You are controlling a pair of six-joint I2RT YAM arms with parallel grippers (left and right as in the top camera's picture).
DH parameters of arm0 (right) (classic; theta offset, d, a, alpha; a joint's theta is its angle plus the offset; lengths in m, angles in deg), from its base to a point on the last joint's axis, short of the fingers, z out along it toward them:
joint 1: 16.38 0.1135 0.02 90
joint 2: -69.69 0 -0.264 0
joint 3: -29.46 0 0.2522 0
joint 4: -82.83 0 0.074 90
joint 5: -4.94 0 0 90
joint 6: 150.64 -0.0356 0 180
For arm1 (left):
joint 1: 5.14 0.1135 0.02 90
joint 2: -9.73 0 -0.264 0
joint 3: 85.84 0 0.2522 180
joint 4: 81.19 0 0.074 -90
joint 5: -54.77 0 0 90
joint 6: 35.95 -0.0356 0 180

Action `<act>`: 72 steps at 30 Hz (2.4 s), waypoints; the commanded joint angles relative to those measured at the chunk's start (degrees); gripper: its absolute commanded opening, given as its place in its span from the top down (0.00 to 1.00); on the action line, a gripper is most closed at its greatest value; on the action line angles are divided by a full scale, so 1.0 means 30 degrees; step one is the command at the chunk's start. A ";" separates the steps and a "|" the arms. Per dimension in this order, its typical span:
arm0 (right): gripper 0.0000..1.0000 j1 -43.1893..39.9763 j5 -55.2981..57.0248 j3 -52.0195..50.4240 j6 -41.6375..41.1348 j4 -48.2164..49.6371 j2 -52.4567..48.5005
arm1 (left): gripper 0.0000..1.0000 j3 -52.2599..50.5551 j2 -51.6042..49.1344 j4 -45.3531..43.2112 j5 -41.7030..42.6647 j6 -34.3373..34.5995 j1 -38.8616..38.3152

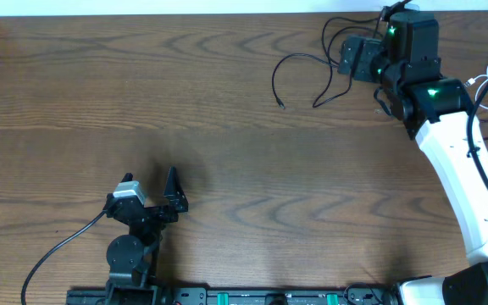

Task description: Untangle cables

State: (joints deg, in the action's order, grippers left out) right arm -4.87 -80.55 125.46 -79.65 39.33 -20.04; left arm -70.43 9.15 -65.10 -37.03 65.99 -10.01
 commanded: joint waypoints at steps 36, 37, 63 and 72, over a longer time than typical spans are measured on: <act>0.01 -0.0270 0.4029 -2.4196 0.0729 1.5453 2.0371 | 0.02 -0.0474 0.0102 0.0619 0.0036 -0.0255 0.0117; 0.01 -0.0270 0.4029 -2.4939 0.0911 1.6313 2.0990 | 0.02 -0.0474 0.0102 0.0619 0.0036 -0.0255 0.0117; 0.01 -0.0743 0.3716 -2.7314 0.6805 0.9027 2.9813 | 0.02 -0.0474 0.0102 0.0619 0.0036 -0.0255 0.0117; 0.01 -0.1617 0.3308 -2.7314 0.7723 0.8961 2.9813 | 0.02 -0.0474 0.0102 0.0619 0.0036 -0.0255 0.0117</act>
State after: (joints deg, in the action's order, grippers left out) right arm -8.46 -70.08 43.61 -58.23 66.63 68.76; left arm -70.43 9.12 -65.08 -36.83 65.95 -10.01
